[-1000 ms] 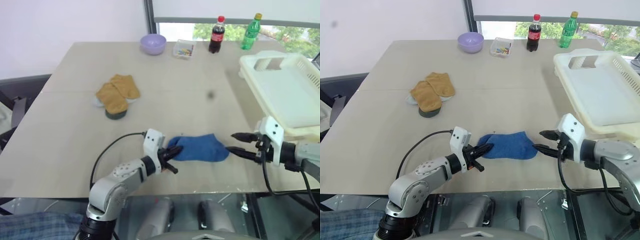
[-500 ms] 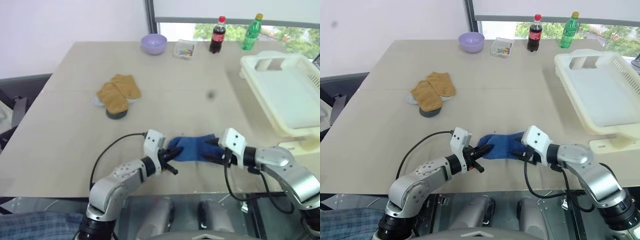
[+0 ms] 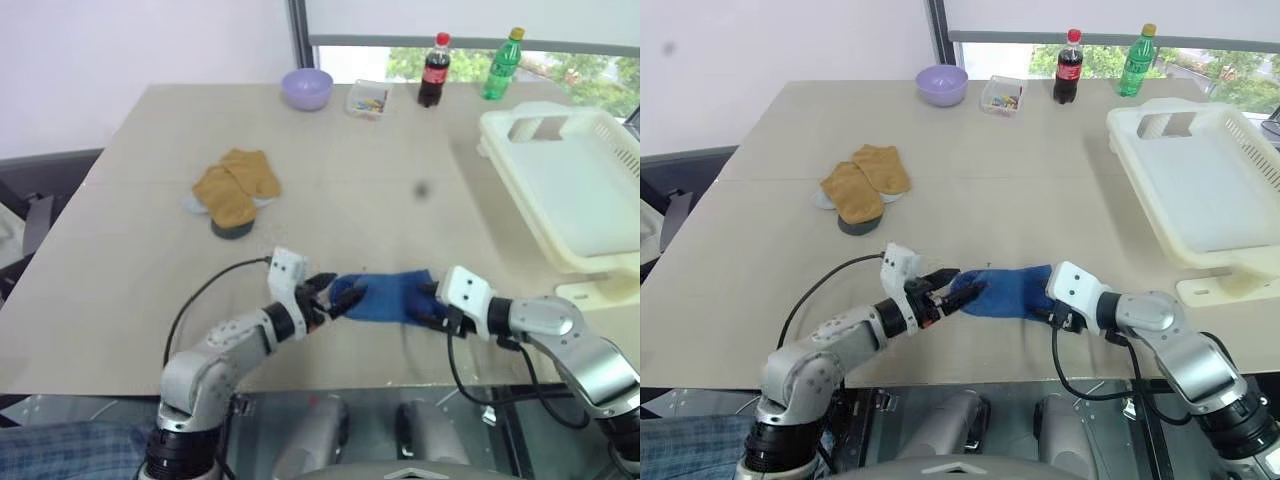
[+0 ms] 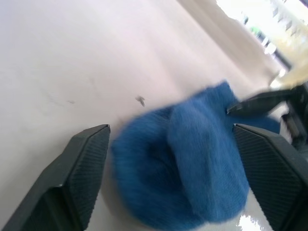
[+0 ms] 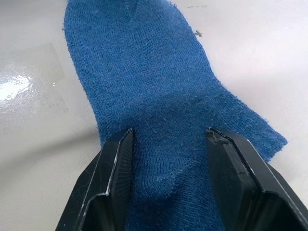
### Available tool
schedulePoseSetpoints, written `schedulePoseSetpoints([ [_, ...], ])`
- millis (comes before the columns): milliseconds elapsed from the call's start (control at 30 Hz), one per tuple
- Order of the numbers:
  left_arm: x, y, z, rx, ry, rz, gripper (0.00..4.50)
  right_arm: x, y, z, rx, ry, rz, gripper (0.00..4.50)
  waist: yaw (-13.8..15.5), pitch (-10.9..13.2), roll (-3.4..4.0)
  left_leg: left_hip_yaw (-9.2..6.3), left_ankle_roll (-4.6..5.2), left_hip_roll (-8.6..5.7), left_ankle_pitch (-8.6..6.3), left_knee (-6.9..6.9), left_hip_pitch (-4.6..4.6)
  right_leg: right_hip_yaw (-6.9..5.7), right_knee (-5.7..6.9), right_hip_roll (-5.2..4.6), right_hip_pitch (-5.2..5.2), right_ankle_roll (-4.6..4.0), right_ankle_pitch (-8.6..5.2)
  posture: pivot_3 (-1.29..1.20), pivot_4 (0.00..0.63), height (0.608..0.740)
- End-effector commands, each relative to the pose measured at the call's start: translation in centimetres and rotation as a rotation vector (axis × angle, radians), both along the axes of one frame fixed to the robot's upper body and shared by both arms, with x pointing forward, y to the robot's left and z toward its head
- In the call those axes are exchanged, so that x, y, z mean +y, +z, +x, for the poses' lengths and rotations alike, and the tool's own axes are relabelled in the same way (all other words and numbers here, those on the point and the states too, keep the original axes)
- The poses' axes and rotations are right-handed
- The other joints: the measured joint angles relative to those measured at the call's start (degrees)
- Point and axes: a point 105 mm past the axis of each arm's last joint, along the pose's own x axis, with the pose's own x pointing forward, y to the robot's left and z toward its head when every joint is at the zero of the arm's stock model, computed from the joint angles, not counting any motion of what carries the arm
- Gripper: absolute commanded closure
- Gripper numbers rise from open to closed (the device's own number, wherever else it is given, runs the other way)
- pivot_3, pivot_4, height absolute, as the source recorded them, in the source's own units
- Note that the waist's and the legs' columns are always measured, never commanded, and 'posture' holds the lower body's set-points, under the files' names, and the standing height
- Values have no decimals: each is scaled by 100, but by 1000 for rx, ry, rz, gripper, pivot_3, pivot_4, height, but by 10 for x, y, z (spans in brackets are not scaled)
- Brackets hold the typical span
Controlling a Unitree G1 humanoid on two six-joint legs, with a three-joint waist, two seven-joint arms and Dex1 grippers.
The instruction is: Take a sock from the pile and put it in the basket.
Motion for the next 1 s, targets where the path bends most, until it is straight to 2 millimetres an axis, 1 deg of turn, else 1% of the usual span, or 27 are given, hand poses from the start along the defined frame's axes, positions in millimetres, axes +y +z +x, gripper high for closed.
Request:
schedulePoseSetpoints([
  [33,-5,-11,-8,151,-82,-34,117,3,-7,-4,32,8,-14,2036,-3,-4,-3,0,0,0,0,0,0,0,0,0,0,0,0,0,150,740],
  [100,-2,-23,-5,161,-101,63,117,3,-7,-4,34,6,-13,2036,-3,-10,-3,-1,-1,0,0,0,7,0,2,1,1,0,0,0,150,740],
  [133,-2,-25,2,194,-82,36,117,3,-7,-4,34,6,-14,2036,-1,-17,3,0,-1,0,1,0,11,0,3,1,4,0,0,0,150,740],
  [200,-3,-26,9,245,-70,-19,117,4,-7,-4,35,5,-15,2036,16,-33,9,0,-1,-3,0,0,24,2,3,0,17,0,0,0,150,740],
  [267,-9,-29,7,305,-121,-47,117,5,-7,-4,33,2,-16,2036,12,-54,-5,-1,0,-2,0,0,32,0,3,-1,25,0,0,0,150,740],
  [300,-17,-27,0,340,-189,-88,117,5,-7,-4,32,0,-15,2036,12,-60,-3,-2,-1,-1,0,0,35,-2,5,0,27,0,0,0,150,740],
  [333,-23,-23,-5,365,-251,-135,117,6,-7,-4,32,-2,-15,2036,12,-63,2,-3,-1,-1,0,0,43,-2,5,0,34,0,-1,0,150,740],
  [367,-30,-15,-11,381,-318,-209,117,6,-7,-3,31,-4,-14,2036,5,-64,3,-3,-1,-1,-1,0,49,-2,5,0,41,0,-1,0,150,740],
  [433,-40,4,-17,381,-406,-344,117,6,-7,-3,28,-8,-17,2036,-11,-64,3,-2,1,-2,-2,-1,55,2,2,0,46,1,-2,0,150,740],
  [533,-47,37,-18,323,-483,-523,117,5,-6,-1,16,-20,-20,2036,-11,-50,-19,-4,1,-3,-1,-1,48,-1,-2,0,42,1,-1,0,150,740],
  [600,-46,51,-13,285,-473,-598,117,4,-5,0,12,-28,-17,2036,-13,-49,-20,-7,-1,0,0,-1,45,-3,-1,0,39,1,-1,0,150,740],
  [700,-40,54,-3,245,-404,-605,117,4,-5,0,12,-33,-17,2036,-29,-51,-17,-7,-11,3,-2,-2,46,-2,4,2,36,0,-1,0,150,740],
  [833,-38,61,-6,236,-409,-658,117,4,-5,-1,11,-37,-17,2036,-16,-50,-19,-6,-26,0,-10,-3,42,0,-1,0,35,0,-1,0,150,740],
  [933,-42,53,-10,265,-413,-617,117,4,-3,0,8,-40,-15,2036,-11,-50,-19,-6,-27,-1,-10,-3,39,0,-2,0,32,-1,0,0,150,740],
  [1000,-45,49,-10,279,-402,-612,117,4,0,0,3,-37,-14,2036,-10,-50,-19,-6,-28,-1,-10,-3,39,0,-1,0,32,-1,0,0,150,740],
])
